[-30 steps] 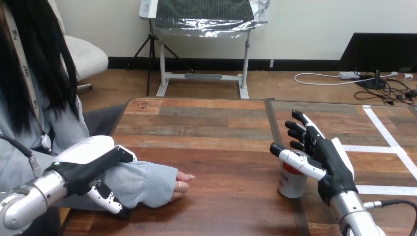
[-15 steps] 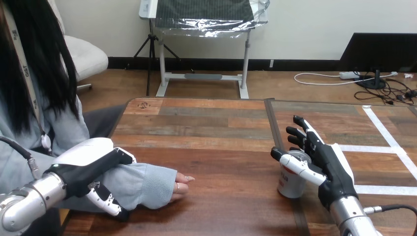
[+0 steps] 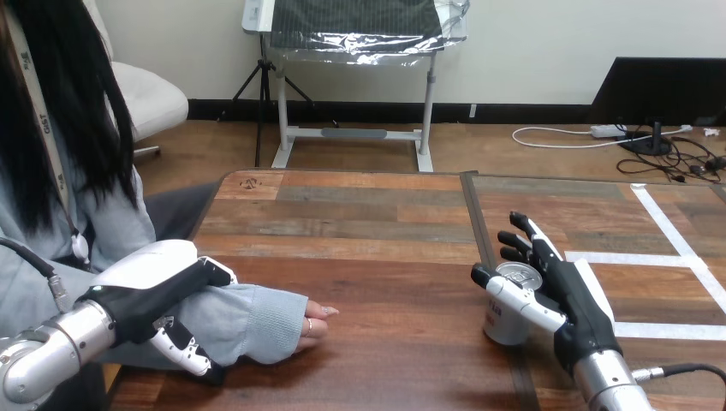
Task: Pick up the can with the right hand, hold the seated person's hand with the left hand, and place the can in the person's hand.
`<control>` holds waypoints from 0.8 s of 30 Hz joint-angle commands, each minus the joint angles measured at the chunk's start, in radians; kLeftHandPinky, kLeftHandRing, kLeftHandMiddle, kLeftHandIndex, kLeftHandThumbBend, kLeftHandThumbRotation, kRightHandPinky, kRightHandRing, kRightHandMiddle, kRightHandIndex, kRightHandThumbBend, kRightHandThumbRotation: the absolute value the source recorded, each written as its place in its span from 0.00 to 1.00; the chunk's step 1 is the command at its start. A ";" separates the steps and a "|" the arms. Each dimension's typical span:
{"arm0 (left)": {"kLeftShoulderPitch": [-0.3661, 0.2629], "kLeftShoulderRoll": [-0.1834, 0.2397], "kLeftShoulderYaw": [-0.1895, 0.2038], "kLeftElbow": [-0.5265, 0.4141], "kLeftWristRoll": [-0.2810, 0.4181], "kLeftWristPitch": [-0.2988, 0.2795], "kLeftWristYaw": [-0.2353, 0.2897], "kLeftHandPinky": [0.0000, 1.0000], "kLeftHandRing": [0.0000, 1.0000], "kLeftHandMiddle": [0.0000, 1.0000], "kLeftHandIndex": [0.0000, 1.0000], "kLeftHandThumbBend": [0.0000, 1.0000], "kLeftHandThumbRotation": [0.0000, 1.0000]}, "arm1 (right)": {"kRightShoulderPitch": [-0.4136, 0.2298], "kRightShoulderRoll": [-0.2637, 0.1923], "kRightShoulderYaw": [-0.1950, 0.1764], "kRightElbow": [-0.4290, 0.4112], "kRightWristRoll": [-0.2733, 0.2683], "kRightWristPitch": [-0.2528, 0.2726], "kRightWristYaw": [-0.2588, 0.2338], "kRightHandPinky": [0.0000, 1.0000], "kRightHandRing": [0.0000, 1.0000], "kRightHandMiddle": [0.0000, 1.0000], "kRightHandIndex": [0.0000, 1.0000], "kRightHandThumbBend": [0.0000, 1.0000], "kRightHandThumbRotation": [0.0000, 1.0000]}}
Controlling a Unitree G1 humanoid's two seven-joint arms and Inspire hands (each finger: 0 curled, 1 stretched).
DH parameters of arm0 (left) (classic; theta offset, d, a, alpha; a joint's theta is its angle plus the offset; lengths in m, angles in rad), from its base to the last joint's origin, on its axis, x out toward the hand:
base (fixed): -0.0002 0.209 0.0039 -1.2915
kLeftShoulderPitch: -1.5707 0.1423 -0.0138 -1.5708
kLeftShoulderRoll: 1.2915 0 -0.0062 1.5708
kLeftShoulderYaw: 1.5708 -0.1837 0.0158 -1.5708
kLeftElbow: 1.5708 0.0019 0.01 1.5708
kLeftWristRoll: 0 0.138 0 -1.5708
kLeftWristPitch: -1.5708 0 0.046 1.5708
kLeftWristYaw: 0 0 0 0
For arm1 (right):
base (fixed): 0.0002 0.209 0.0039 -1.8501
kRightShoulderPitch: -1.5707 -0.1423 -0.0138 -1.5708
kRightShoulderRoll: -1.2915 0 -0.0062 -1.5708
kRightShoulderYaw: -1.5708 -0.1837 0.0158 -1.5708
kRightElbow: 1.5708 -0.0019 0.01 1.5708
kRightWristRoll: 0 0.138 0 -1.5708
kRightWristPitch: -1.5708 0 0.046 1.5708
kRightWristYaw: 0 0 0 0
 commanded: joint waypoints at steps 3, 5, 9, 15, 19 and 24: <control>-0.049 0.012 0.026 -0.032 -0.040 -0.035 0.008 0.42 0.46 0.51 0.52 0.97 0.00 | -0.028 -0.008 -0.001 0.001 0.000 -0.026 -0.009 0.86 0.91 0.92 0.97 1.00 0.51; -0.049 0.012 0.027 -0.031 -0.042 -0.039 0.009 0.42 0.46 0.51 0.52 0.97 0.00 | -0.026 -0.008 -0.001 0.003 0.000 -0.026 -0.009 0.86 0.91 0.92 0.97 1.00 0.51; -0.049 0.012 0.028 -0.032 -0.045 -0.039 0.006 0.43 0.46 0.51 0.52 0.97 0.00 | -0.023 -0.009 0.005 0.006 -0.010 -0.024 -0.023 0.86 0.91 0.91 0.97 1.00 0.51; -0.048 0.014 0.028 -0.033 -0.047 -0.041 0.005 0.43 0.46 0.51 0.52 0.98 0.00 | -0.019 -0.009 0.006 0.010 -0.014 -0.021 -0.024 0.86 0.91 0.91 0.96 1.00 0.51; -0.047 0.015 0.028 -0.035 -0.048 -0.044 0.005 0.43 0.46 0.51 0.52 0.98 0.00 | -0.017 -0.008 0.007 0.013 -0.015 -0.012 -0.029 0.86 0.91 0.91 0.95 1.00 0.51; -0.046 0.016 0.030 -0.037 -0.054 -0.048 0.001 0.42 0.46 0.50 0.52 0.98 0.00 | -0.011 -0.005 0.007 0.014 -0.014 -0.007 -0.033 0.86 0.91 0.91 0.95 1.00 0.52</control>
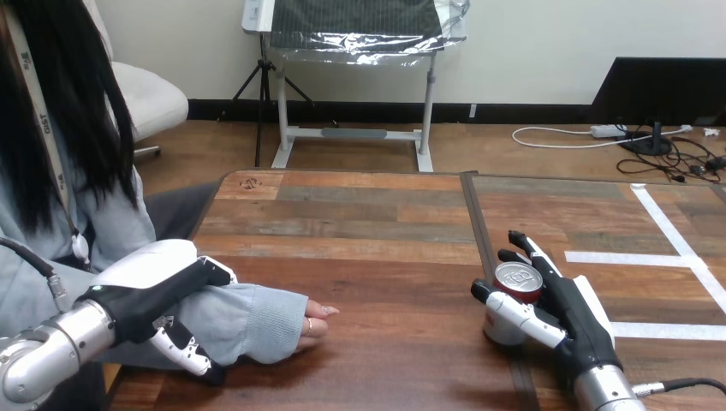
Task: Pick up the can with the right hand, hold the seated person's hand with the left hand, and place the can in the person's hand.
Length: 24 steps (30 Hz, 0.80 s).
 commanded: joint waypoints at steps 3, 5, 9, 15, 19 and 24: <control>-0.045 0.018 0.030 -0.042 -0.047 -0.049 0.003 0.42 0.46 0.50 0.52 0.98 0.00 | -0.029 -0.004 0.000 -0.005 -0.001 -0.006 -0.015 0.86 0.91 0.91 0.95 1.00 0.52; -0.045 0.019 0.030 -0.042 -0.047 -0.051 0.003 0.42 0.46 0.50 0.52 0.98 0.00 | -0.027 -0.002 0.000 -0.005 0.001 -0.005 -0.014 0.86 0.91 0.91 0.95 1.00 0.52; -0.045 0.020 0.031 -0.040 -0.049 -0.056 0.004 0.43 0.46 0.50 0.52 0.98 0.00 | -0.019 -0.003 0.007 -0.006 -0.008 0.000 -0.025 0.86 0.91 0.91 0.96 1.00 0.52; -0.045 0.020 0.032 -0.039 -0.052 -0.052 0.001 0.43 0.46 0.51 0.52 0.98 0.00 | -0.008 0.000 0.010 -0.009 -0.009 0.003 -0.029 0.86 0.91 0.91 0.97 1.00 0.52; -0.046 0.019 0.033 -0.036 -0.055 -0.055 -0.001 0.43 0.47 0.51 0.53 0.98 0.00 | -0.001 0.002 0.012 -0.009 -0.013 0.000 -0.039 0.86 0.91 0.91 0.96 1.00 0.51; -0.047 0.020 0.031 -0.040 -0.054 -0.051 -0.004 0.44 0.47 0.51 0.53 0.98 0.00 | 0.005 0.005 0.013 -0.009 -0.013 0.006 -0.049 0.86 0.91 0.91 0.96 1.00 0.50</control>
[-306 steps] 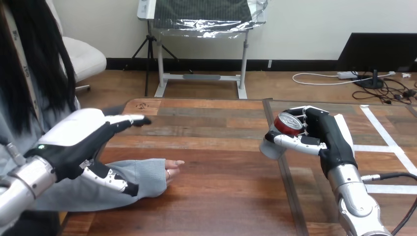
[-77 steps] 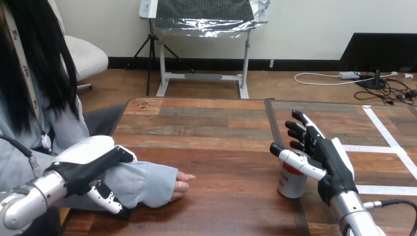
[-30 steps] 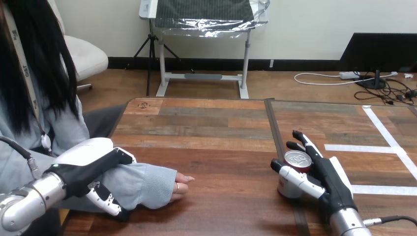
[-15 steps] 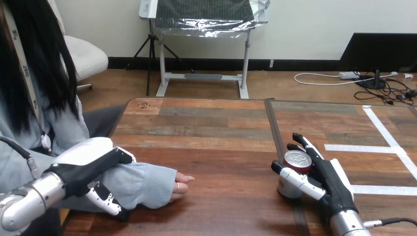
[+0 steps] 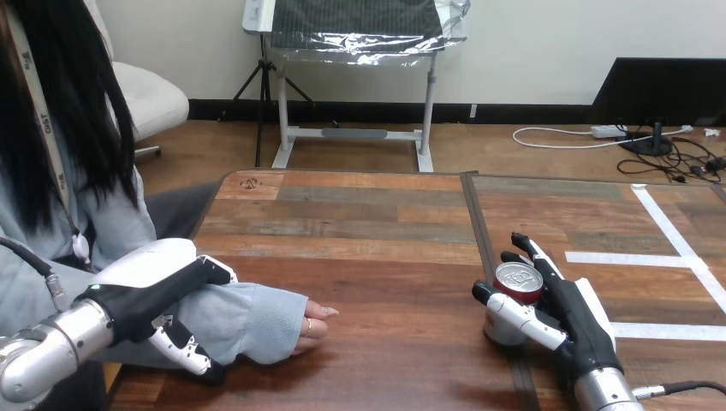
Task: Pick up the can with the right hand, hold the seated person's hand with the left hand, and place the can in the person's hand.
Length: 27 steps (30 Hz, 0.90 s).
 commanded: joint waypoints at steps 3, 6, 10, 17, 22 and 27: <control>-0.046 0.016 0.028 -0.042 -0.039 -0.039 0.006 0.44 0.47 0.51 0.53 0.98 0.00 | 0.001 0.008 -0.002 -0.007 0.004 0.010 -0.019 0.86 0.90 0.91 0.96 1.00 0.49; -0.047 0.015 0.028 -0.039 -0.041 -0.046 0.008 0.44 0.47 0.51 0.53 0.98 0.00 | 0.005 0.011 -0.005 -0.007 0.008 0.012 -0.020 0.87 0.90 0.90 0.96 1.00 0.46; -0.047 0.015 0.027 -0.039 -0.039 -0.047 0.011 0.44 0.47 0.51 0.53 0.99 0.00 | 0.009 0.014 -0.007 -0.007 0.010 0.015 -0.030 0.87 0.90 0.90 0.95 1.00 0.41; -0.052 0.012 0.027 -0.032 -0.040 -0.047 0.007 0.44 0.47 0.51 0.53 0.99 0.00 | 0.012 0.019 -0.006 -0.009 0.008 0.020 -0.052 0.85 0.88 0.89 0.94 1.00 0.29; -0.056 0.011 0.025 -0.025 -0.040 -0.053 0.007 0.44 0.47 0.51 0.52 0.99 0.00 | 0.013 0.022 -0.010 -0.013 0.013 0.028 -0.064 0.82 0.86 0.87 0.92 0.99 0.23; -0.059 0.010 0.024 -0.022 -0.038 -0.049 0.003 0.44 0.47 0.51 0.52 0.98 0.00 | 0.012 0.020 -0.002 -0.016 0.002 0.039 -0.096 0.76 0.82 0.85 0.88 0.97 0.18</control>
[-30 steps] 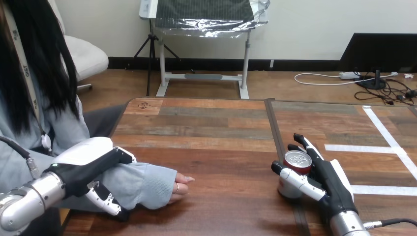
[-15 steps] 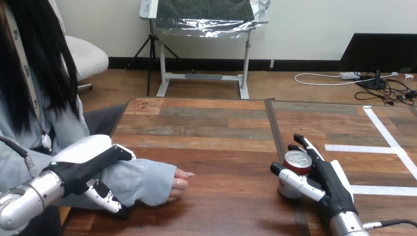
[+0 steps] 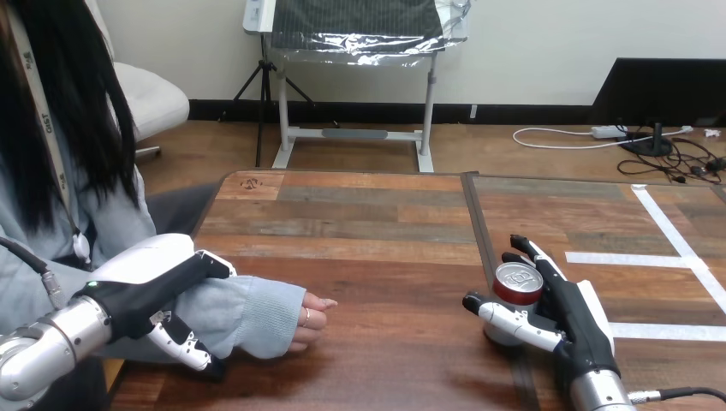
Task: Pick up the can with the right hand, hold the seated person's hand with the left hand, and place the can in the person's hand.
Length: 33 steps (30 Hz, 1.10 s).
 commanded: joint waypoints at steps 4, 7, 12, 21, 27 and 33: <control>-0.061 0.007 0.016 -0.020 -0.025 -0.038 0.003 0.44 0.47 0.51 0.52 0.98 0.00 | 0.004 -0.007 0.001 -0.011 -0.007 0.048 -0.042 0.72 0.77 0.81 0.84 0.96 0.14; -0.063 0.006 0.016 -0.018 -0.024 -0.038 0.004 0.44 0.47 0.51 0.53 0.98 0.00 | 0.002 -0.009 0.003 -0.013 -0.009 0.057 -0.051 0.68 0.74 0.79 0.81 0.95 0.10; -0.065 0.005 0.016 -0.013 -0.022 -0.043 0.010 0.44 0.47 0.51 0.53 0.98 0.00 | -0.001 -0.015 0.014 -0.020 -0.030 0.071 -0.093 0.59 0.66 0.72 0.74 0.92 0.04; -0.073 0.005 0.013 0.000 -0.014 -0.052 0.020 0.44 0.47 0.51 0.52 0.99 0.00 | -0.006 -0.015 0.009 -0.031 -0.029 0.083 -0.105 0.49 0.54 0.59 0.63 0.86 0.00; -0.077 0.005 0.013 0.004 -0.010 -0.052 0.023 0.44 0.47 0.51 0.52 0.99 0.00 | -0.013 -0.009 -0.007 -0.035 -0.005 0.097 -0.088 0.45 0.48 0.53 0.57 0.81 0.00; -0.079 0.005 0.014 0.009 -0.014 -0.054 0.020 0.44 0.47 0.51 0.52 0.98 0.00 | -0.021 -0.008 -0.013 -0.043 0.010 0.104 -0.068 0.40 0.44 0.50 0.53 0.79 0.00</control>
